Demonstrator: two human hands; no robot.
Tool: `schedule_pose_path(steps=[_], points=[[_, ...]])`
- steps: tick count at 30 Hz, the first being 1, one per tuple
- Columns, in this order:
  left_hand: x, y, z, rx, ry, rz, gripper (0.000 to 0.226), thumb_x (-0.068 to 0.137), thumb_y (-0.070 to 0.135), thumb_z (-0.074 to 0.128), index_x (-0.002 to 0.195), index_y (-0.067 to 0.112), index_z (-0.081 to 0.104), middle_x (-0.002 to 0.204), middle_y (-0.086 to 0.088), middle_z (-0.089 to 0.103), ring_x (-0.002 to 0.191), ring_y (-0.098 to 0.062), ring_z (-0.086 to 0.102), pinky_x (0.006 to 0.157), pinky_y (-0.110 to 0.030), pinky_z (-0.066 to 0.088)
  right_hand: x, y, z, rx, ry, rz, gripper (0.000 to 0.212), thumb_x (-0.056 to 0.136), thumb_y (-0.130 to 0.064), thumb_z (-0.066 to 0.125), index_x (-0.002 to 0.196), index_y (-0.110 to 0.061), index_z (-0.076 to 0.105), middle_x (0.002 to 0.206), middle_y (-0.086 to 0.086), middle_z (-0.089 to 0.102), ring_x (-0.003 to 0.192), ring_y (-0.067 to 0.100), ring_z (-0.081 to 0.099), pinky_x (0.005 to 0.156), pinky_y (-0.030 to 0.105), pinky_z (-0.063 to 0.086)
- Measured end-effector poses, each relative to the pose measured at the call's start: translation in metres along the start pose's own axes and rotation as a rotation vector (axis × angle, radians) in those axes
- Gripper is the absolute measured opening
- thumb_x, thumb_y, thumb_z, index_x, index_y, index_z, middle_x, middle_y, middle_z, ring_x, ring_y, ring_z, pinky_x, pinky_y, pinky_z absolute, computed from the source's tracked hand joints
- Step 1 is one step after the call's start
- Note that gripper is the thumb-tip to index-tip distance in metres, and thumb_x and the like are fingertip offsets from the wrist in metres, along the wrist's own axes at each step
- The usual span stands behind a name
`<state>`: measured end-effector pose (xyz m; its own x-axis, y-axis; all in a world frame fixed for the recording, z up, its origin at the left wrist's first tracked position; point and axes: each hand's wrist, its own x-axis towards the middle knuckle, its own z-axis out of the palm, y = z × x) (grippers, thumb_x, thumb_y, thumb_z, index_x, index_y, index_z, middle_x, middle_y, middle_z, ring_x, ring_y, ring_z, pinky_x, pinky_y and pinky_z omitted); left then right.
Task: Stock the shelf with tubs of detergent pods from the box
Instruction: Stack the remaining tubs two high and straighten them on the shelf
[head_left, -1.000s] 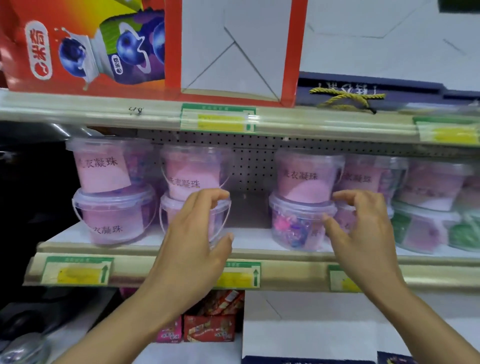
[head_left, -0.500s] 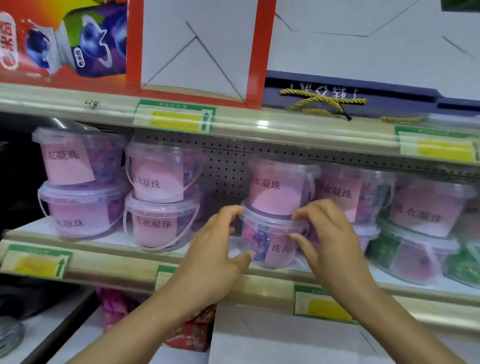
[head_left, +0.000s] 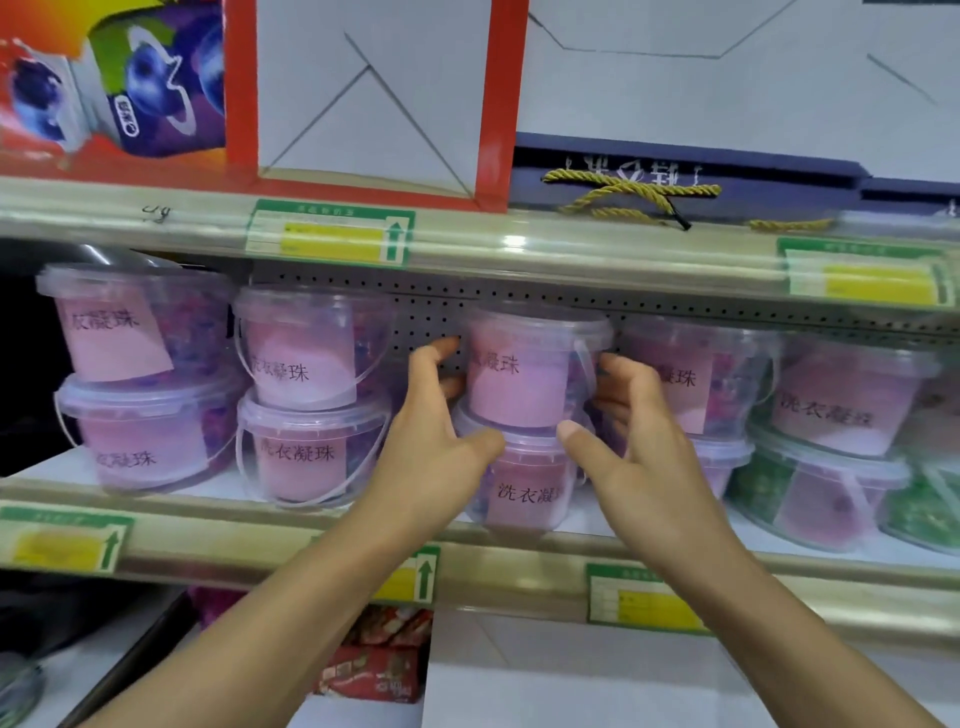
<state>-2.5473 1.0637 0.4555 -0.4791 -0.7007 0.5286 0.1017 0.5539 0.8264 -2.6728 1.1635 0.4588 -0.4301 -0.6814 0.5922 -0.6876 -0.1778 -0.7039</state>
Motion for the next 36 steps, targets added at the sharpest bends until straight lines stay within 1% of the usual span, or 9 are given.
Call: schedule_pose_path(steps=[4, 7, 11, 16, 21, 25, 28, 32, 36], points=[[-0.017, -0.003, -0.003, 0.18, 0.046, 0.092, 0.069, 0.076, 0.005, 0.065, 0.123, 0.04, 0.028, 0.119, 0.019, 0.046, 0.108, 0.013, 0.042, 0.076, 0.0, 0.037, 0.015, 0.008, -0.002, 0.117, -0.077, 0.115, 0.051, 0.091, -0.016, 0.054, 0.138, -0.024, 0.034, 0.133, -0.011, 0.051, 0.121, 0.007, 0.049, 0.107, 0.039, 0.038], [-0.015, -0.004, -0.008, 0.197, 0.019, 0.073, 0.071, 0.078, 0.002, 0.064, 0.124, 0.04, 0.025, 0.123, 0.018, 0.042, 0.107, 0.01, 0.041, 0.073, 0.009, 0.031, 0.014, 0.017, -0.006, 0.045, -0.041, 0.141, 0.051, 0.092, -0.021, 0.052, 0.14, -0.022, 0.035, 0.134, -0.004, 0.051, 0.118, 0.012, 0.051, 0.105, 0.042, 0.04], [-0.016, -0.002, -0.005, 0.211, -0.004, 0.08, 0.07, 0.078, 0.002, 0.063, 0.123, 0.042, 0.025, 0.116, 0.025, 0.045, 0.103, 0.022, 0.042, 0.072, 0.003, 0.036, 0.005, 0.013, -0.005, 0.003, 0.029, 0.074, 0.053, 0.09, -0.014, 0.057, 0.137, -0.02, 0.034, 0.121, -0.007, 0.053, 0.114, 0.011, 0.052, 0.102, 0.038, 0.043], [-0.022, -0.003, -0.002, 0.304, 0.03, 0.118, 0.072, 0.077, 0.006, 0.065, 0.127, 0.039, 0.026, 0.125, 0.013, 0.045, 0.114, 0.0, 0.042, 0.08, -0.009, 0.035, 0.016, 0.02, 0.0, 0.045, -0.06, 0.117, 0.055, 0.089, -0.006, 0.056, 0.137, -0.021, 0.034, 0.134, -0.008, 0.049, 0.125, 0.009, 0.046, 0.109, 0.04, 0.036], [-0.02, -0.008, -0.004, 0.348, -0.015, 0.103, 0.073, 0.079, 0.007, 0.066, 0.135, 0.032, 0.027, 0.13, 0.018, 0.041, 0.114, 0.006, 0.038, 0.086, -0.006, 0.03, 0.011, 0.025, 0.001, 0.04, -0.085, 0.101, 0.056, 0.089, -0.012, 0.059, 0.138, -0.024, 0.034, 0.138, -0.011, 0.046, 0.128, 0.008, 0.043, 0.11, 0.04, 0.035], [-0.019, -0.013, -0.004, 0.336, -0.027, 0.047, 0.074, 0.079, 0.008, 0.067, 0.137, 0.031, 0.026, 0.124, 0.024, 0.038, 0.114, 0.007, 0.038, 0.092, -0.013, 0.028, 0.012, 0.022, -0.003, 0.068, -0.111, 0.101, 0.052, 0.089, -0.004, 0.057, 0.135, -0.019, 0.038, 0.13, -0.01, 0.05, 0.121, 0.006, 0.049, 0.108, 0.035, 0.039], [-0.02, -0.02, 0.0, 0.326, -0.034, -0.005, 0.078, 0.078, 0.013, 0.071, 0.136, 0.033, 0.023, 0.124, 0.022, 0.041, 0.118, 0.0, 0.043, 0.094, -0.019, 0.033, 0.005, 0.023, -0.01, -0.02, -0.079, 0.065, 0.044, 0.087, 0.003, 0.054, 0.125, -0.019, 0.047, 0.112, -0.014, 0.057, 0.103, -0.002, 0.056, 0.1, 0.025, 0.045], [-0.019, -0.025, 0.016, 0.336, -0.03, -0.047, 0.085, 0.074, 0.019, 0.077, 0.134, 0.031, 0.018, 0.11, 0.024, 0.051, 0.094, 0.008, 0.053, 0.072, 0.002, 0.037, 0.001, 0.028, -0.012, -0.157, -0.098, 0.014, 0.033, 0.086, -0.004, 0.057, 0.111, -0.025, 0.053, 0.102, -0.007, 0.065, 0.093, 0.006, 0.064, 0.089, 0.036, 0.053], [-0.015, -0.027, 0.035, 0.375, 0.081, -0.048, 0.099, 0.063, 0.03, 0.084, 0.135, 0.028, 0.015, 0.127, 0.009, 0.05, 0.107, -0.011, 0.054, 0.079, -0.018, 0.041, 0.002, 0.032, -0.011, -0.156, -0.077, 0.006, 0.036, 0.084, 0.0, 0.058, 0.111, -0.025, 0.054, 0.107, -0.003, 0.063, 0.096, 0.008, 0.062, 0.09, 0.033, 0.053]])
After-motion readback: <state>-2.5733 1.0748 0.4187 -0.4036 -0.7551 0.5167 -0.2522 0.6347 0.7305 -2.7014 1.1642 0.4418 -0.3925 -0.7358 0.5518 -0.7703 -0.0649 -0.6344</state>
